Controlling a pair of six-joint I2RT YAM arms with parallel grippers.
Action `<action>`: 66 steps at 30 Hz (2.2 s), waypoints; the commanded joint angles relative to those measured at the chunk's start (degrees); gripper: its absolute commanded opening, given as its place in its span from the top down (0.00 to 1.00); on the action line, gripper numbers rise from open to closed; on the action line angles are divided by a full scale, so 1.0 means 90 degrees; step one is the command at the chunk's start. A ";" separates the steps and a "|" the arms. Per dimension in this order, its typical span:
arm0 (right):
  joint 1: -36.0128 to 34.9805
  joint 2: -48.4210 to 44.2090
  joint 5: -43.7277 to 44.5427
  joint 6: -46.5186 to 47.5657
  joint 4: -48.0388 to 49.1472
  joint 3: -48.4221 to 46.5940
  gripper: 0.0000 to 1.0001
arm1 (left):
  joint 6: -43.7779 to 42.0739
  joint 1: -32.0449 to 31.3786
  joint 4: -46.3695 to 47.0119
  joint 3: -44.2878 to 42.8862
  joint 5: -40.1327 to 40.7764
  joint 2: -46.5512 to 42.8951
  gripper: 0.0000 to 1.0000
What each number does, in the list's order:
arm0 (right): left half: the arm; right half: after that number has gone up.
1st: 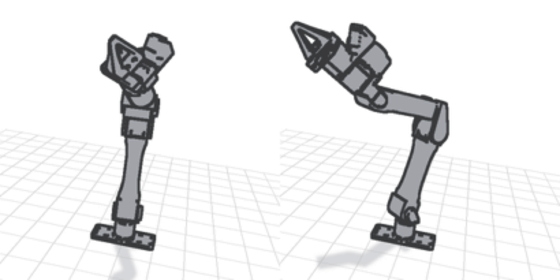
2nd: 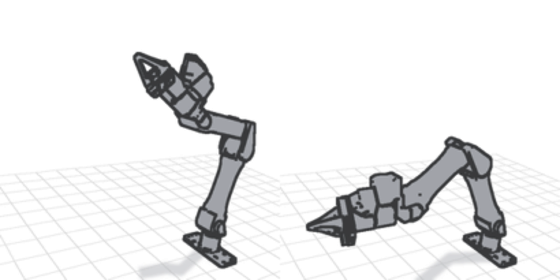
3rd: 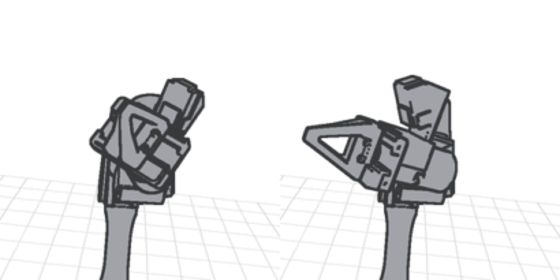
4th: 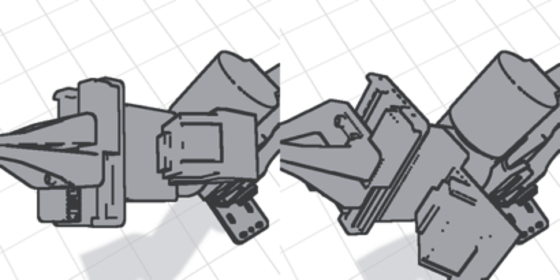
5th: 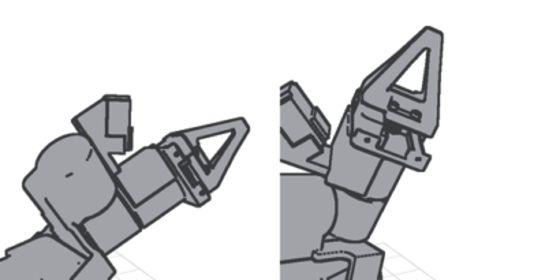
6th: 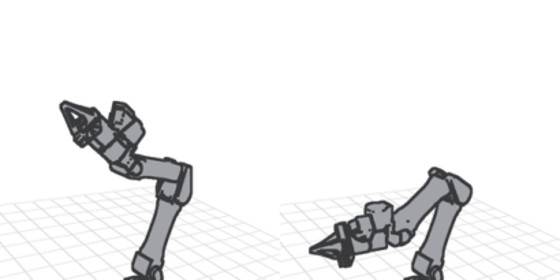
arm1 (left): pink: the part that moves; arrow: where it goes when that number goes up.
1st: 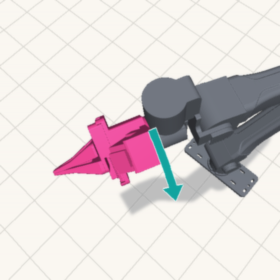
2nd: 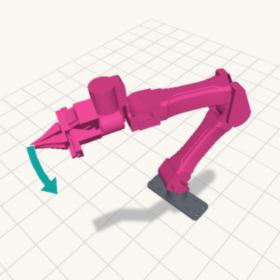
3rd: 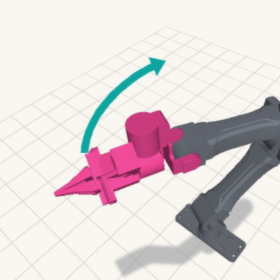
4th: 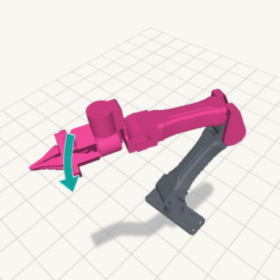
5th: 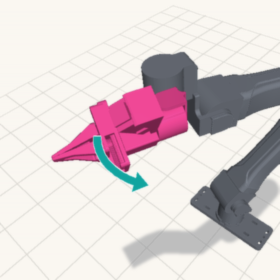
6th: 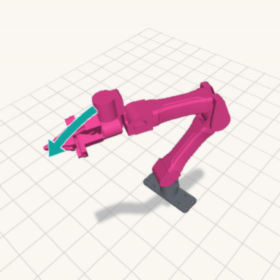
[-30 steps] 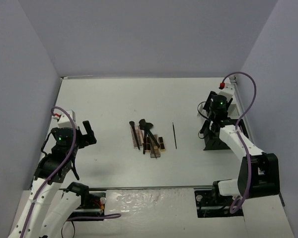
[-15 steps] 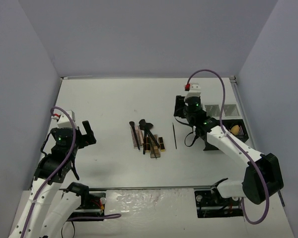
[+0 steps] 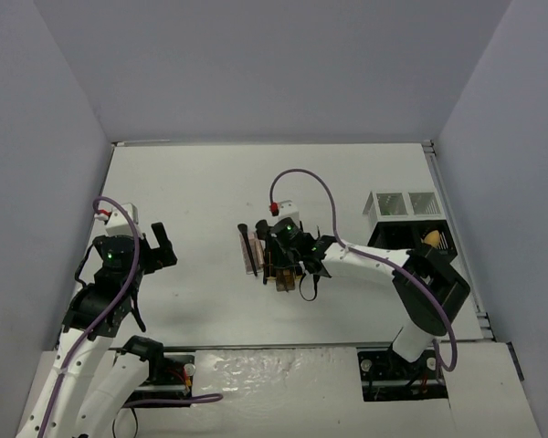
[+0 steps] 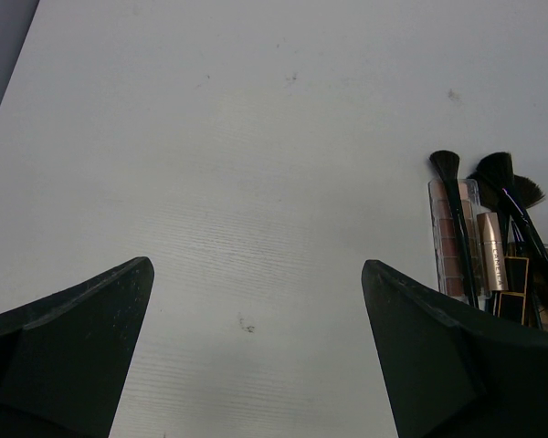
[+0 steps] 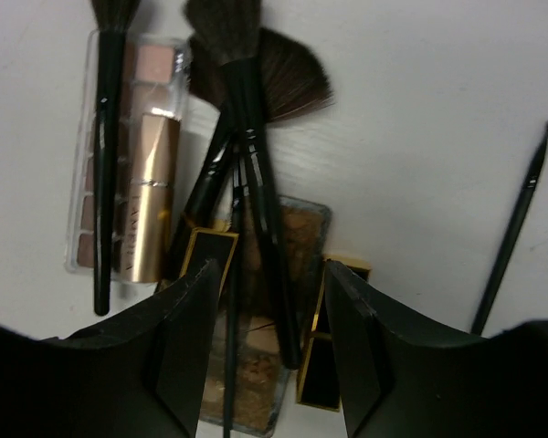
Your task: Organize the makeup
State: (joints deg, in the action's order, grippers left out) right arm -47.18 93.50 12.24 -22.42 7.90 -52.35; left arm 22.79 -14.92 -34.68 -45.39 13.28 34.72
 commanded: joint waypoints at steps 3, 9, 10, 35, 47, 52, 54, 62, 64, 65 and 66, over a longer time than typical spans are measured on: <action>-0.0679 0.0359 0.0661 -0.0022 0.0499 -0.0956 0.54 | 0.0037 0.0046 0.0240 -0.0139 -0.0030 0.0078 0.03; -0.0783 0.1030 0.0718 -0.0110 0.0550 -0.1433 0.55 | 0.0042 0.0046 0.0246 -0.0139 -0.0055 0.0062 0.03; -0.0783 0.1119 0.0737 -0.0127 0.0560 -0.1484 0.56 | 0.0045 0.0046 0.0249 -0.0143 -0.0061 0.0057 0.03; -0.0596 -0.0195 0.2029 0.0682 0.0845 -0.1324 1.00 | 0.0046 0.0046 0.0230 -0.0133 -0.0050 0.0019 0.03; 0.3121 -0.2246 0.1960 0.1007 0.1314 0.0067 1.00 | 0.0046 0.0046 0.0249 -0.0133 -0.0059 -0.0020 0.03; 0.4018 -0.2337 0.1846 0.0824 0.1596 0.0314 1.00 | 0.0046 0.0045 0.0241 -0.0133 -0.0059 -0.0019 0.03; 0.4226 -0.2255 0.1757 0.0783 0.1672 0.0342 1.00 | 0.0046 0.0038 0.0248 -0.0133 -0.0059 -0.0012 0.03; 0.4705 -0.1451 0.1228 0.0870 0.1692 -0.0014 0.78 | 0.0046 0.0036 0.0240 -0.0133 -0.0040 -0.0010 0.03; 0.4723 -0.1405 0.1078 0.0872 0.1658 -0.0048 0.63 | 0.0046 0.0036 0.0240 -0.0133 -0.0040 -0.0010 0.03; 0.4717 -0.1405 0.1016 0.0863 0.1621 -0.0060 0.59 | 0.0046 0.0036 0.0240 -0.0133 -0.0048 -0.0010 0.03; 0.4700 -0.1454 0.0920 0.0864 0.1563 -0.0068 0.56 | 0.0046 0.0036 0.0243 -0.0133 -0.0056 -0.0004 0.03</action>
State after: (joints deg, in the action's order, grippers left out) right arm -4.69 81.21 23.57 -14.47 18.96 -49.78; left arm 22.79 -14.92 -34.68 -45.18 12.88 34.28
